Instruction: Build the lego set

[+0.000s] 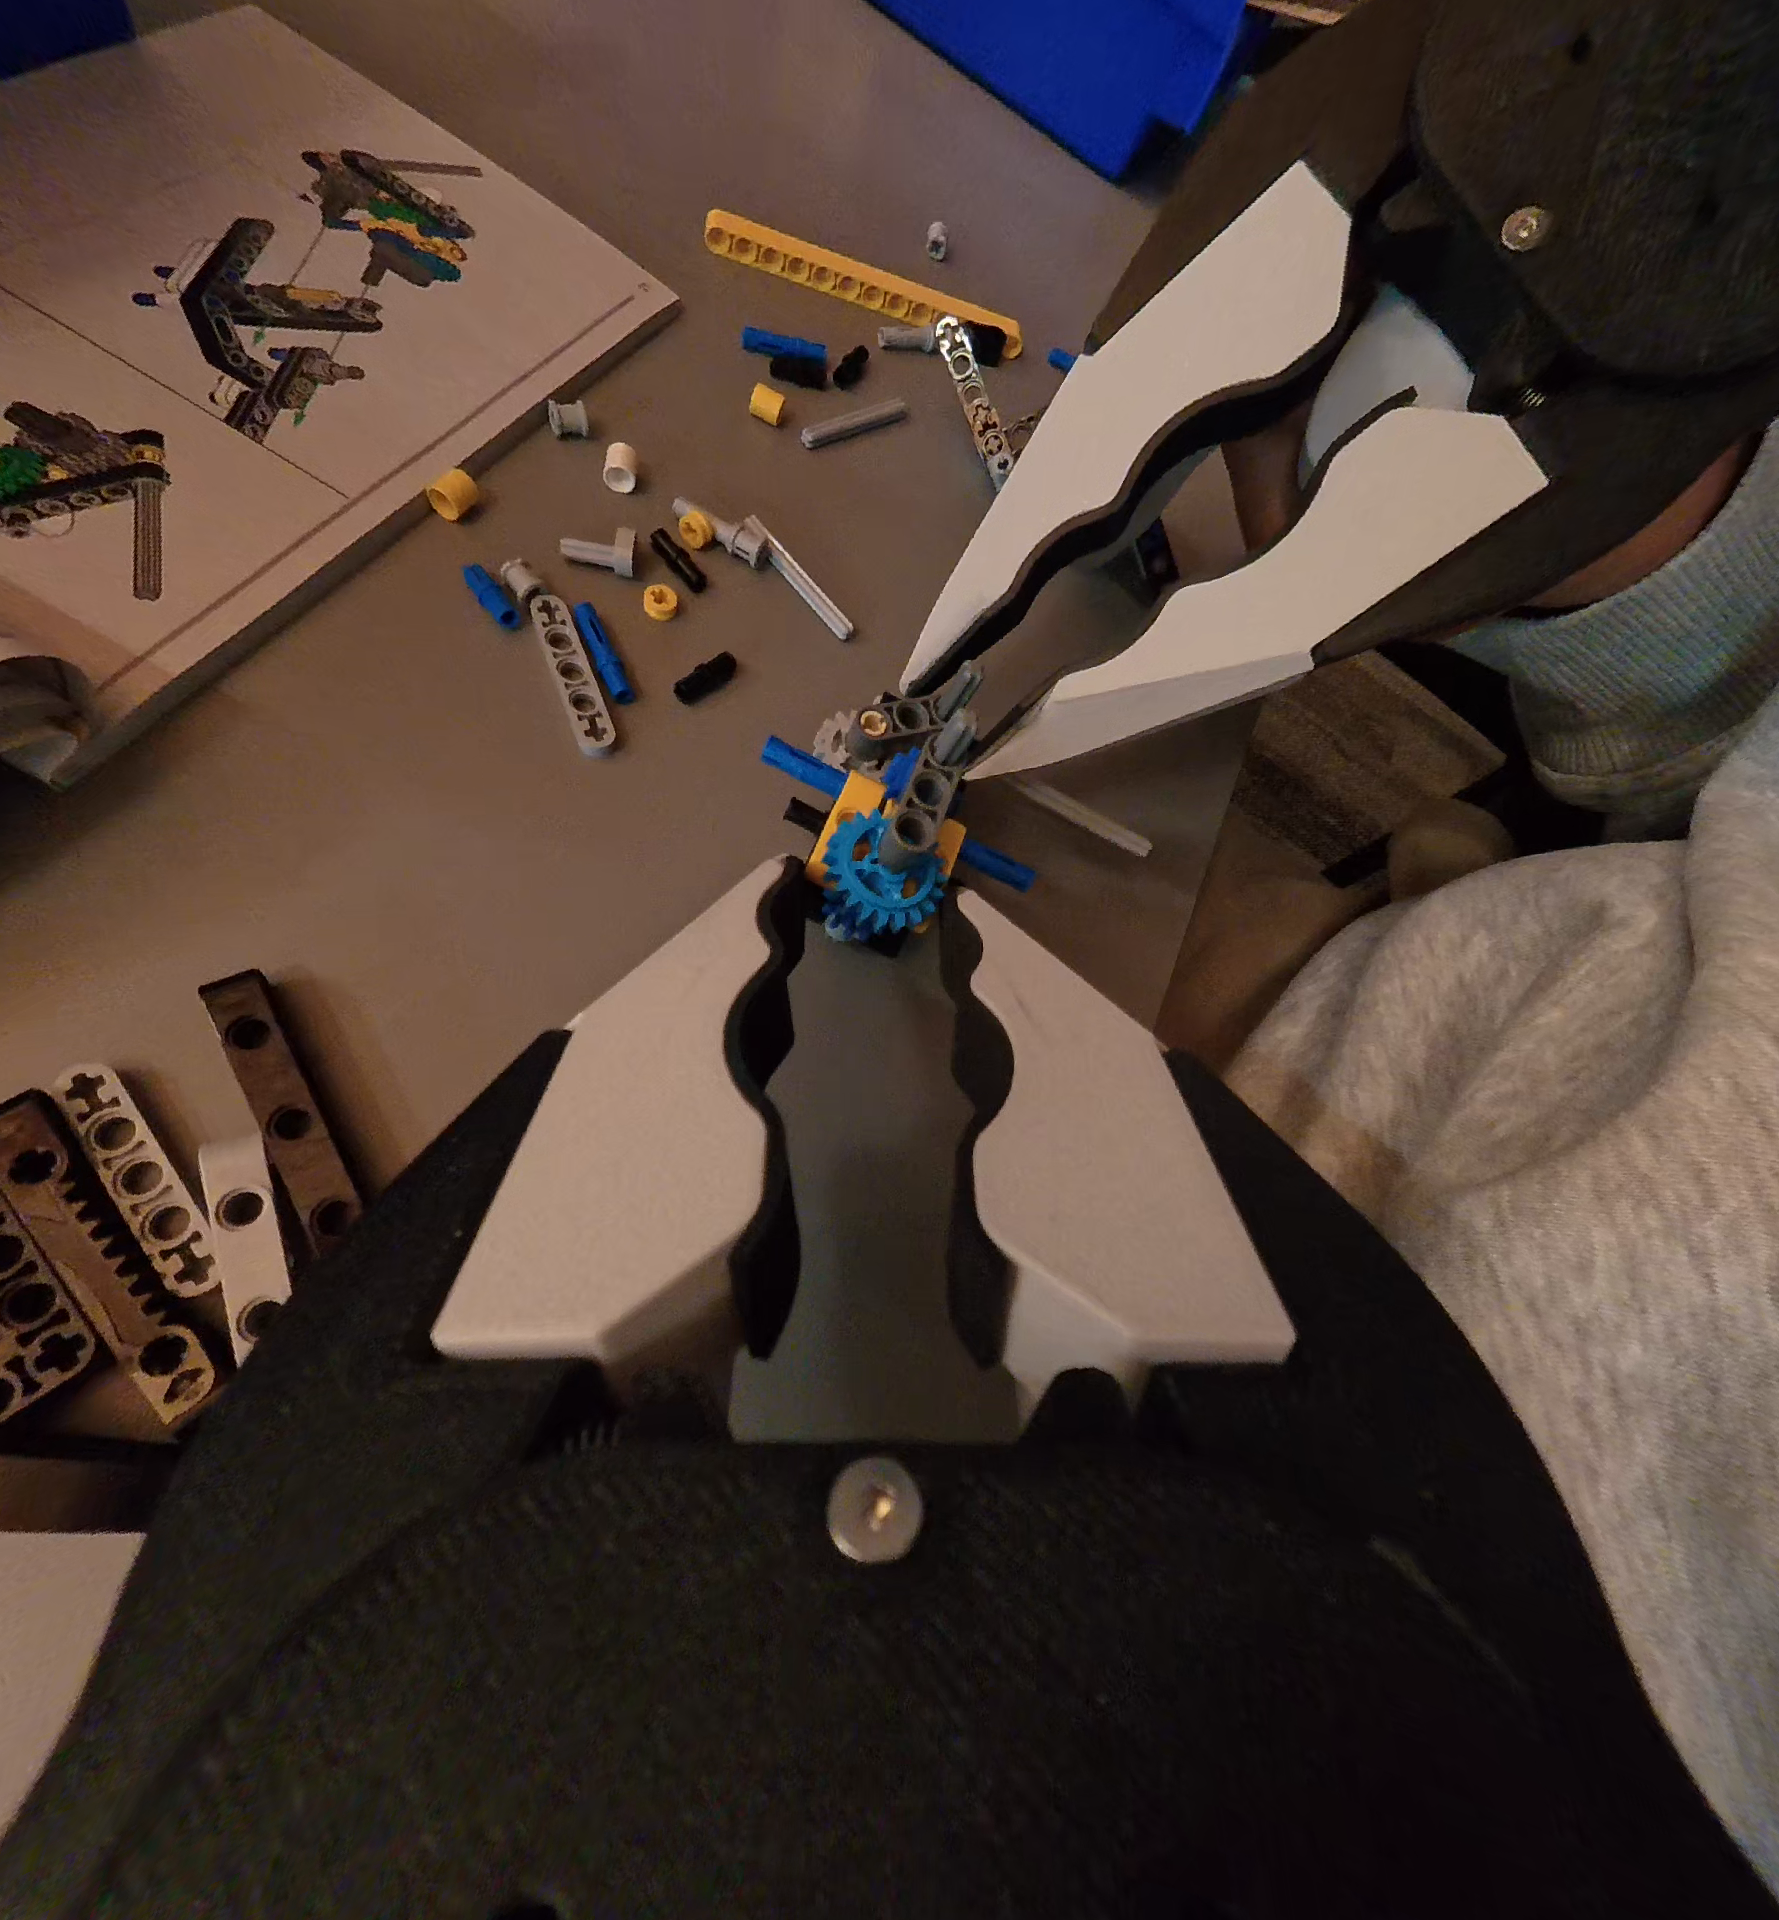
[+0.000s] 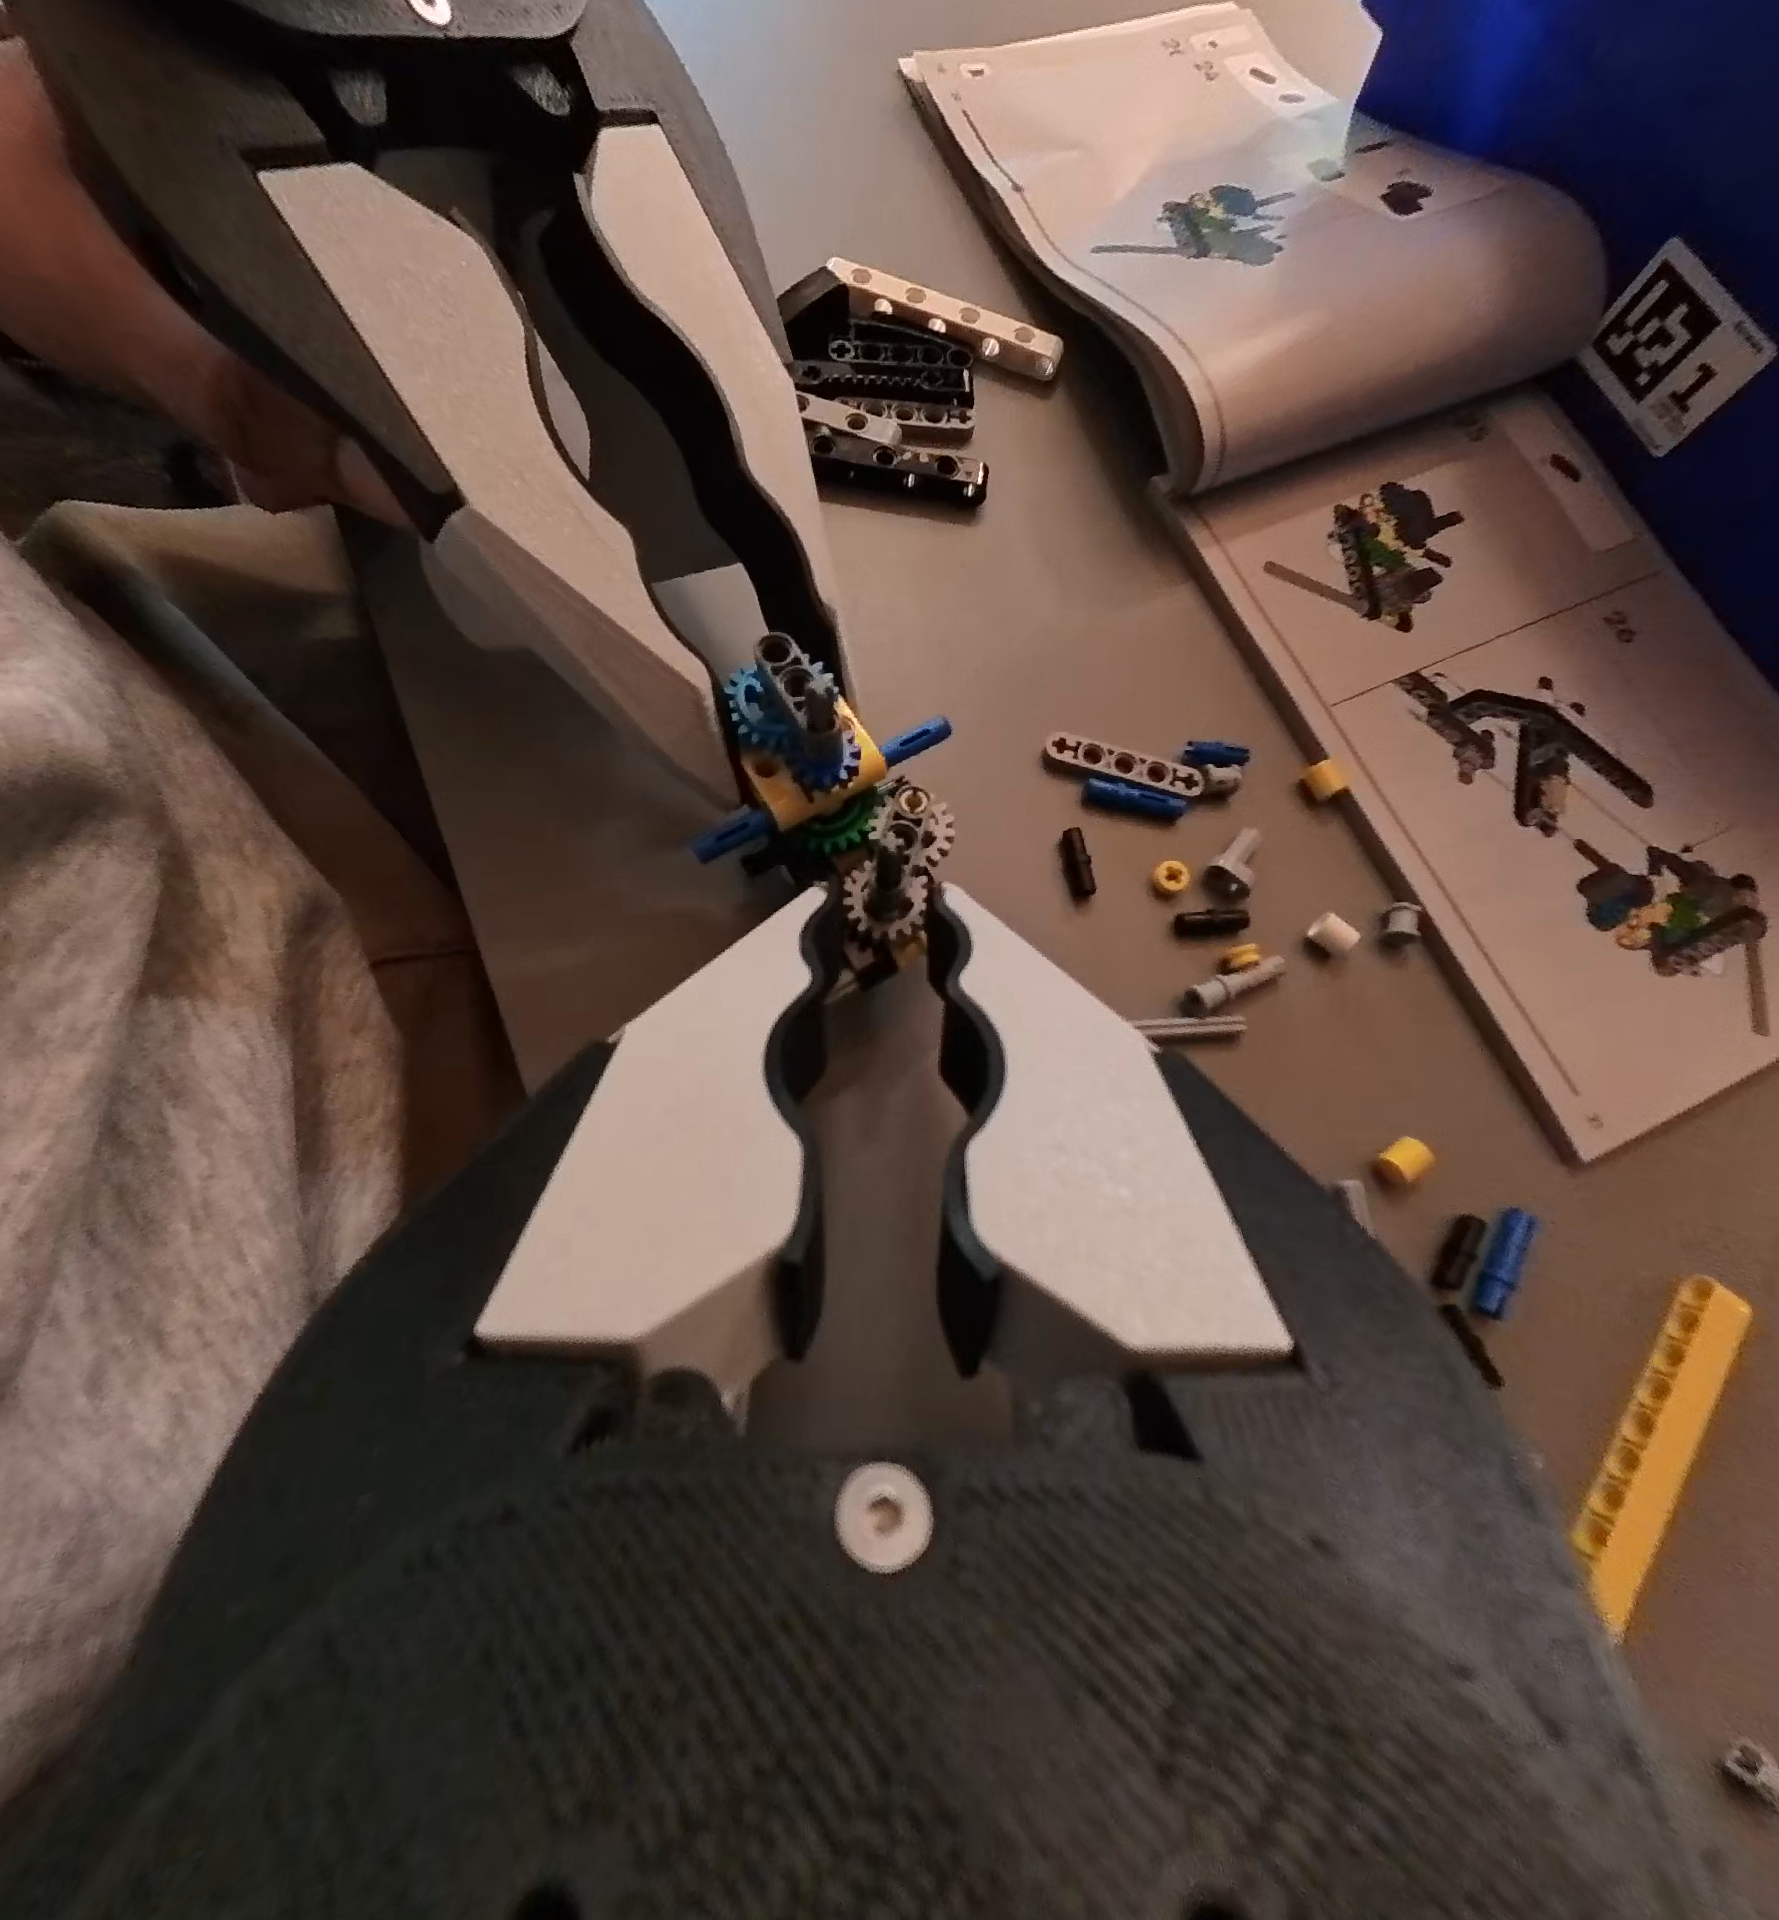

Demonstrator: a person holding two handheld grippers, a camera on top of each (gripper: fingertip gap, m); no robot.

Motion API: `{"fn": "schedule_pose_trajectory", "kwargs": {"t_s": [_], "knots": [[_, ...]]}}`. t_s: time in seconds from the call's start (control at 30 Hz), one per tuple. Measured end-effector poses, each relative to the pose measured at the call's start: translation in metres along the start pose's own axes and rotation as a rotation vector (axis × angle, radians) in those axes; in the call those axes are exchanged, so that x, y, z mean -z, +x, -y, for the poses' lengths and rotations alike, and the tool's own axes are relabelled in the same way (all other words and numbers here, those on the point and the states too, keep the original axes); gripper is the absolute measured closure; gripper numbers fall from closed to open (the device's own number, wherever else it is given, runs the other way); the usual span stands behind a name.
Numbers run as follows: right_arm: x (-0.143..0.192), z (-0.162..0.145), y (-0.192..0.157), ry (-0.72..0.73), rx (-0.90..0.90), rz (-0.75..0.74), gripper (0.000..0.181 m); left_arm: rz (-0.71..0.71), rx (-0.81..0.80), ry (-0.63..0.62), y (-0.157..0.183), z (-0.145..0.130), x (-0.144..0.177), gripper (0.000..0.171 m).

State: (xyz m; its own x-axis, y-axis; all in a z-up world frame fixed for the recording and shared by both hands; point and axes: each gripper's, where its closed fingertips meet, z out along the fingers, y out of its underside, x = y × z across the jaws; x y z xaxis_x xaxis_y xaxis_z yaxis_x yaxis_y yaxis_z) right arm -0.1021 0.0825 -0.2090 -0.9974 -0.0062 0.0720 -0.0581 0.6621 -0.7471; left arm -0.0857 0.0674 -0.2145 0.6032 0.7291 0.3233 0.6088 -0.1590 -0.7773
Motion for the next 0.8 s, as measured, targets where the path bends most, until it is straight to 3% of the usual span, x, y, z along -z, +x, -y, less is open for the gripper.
{"fn": "schedule_pose_trajectory", "kwargs": {"t_s": [0.3, 0.47, 0.8], "knots": [[-0.0012, 0.0004, 0.0005, 0.011, -0.003, 0.002, 0.167, -0.007, 0.014, 0.003, -0.0008, 0.0003, 0.0003, 0.148], [0.0018, 0.0017, 0.0013, 0.033, -0.034, 0.021, 0.149, -0.013, 0.031, 0.01, -0.0018, 0.001, 0.0009, 0.148], [0.001, -0.0008, 0.001, 0.026, -0.025, 0.021, 0.149, -0.041, 0.078, 0.029, -0.0037, 0.003, 0.0031, 0.144]]}}
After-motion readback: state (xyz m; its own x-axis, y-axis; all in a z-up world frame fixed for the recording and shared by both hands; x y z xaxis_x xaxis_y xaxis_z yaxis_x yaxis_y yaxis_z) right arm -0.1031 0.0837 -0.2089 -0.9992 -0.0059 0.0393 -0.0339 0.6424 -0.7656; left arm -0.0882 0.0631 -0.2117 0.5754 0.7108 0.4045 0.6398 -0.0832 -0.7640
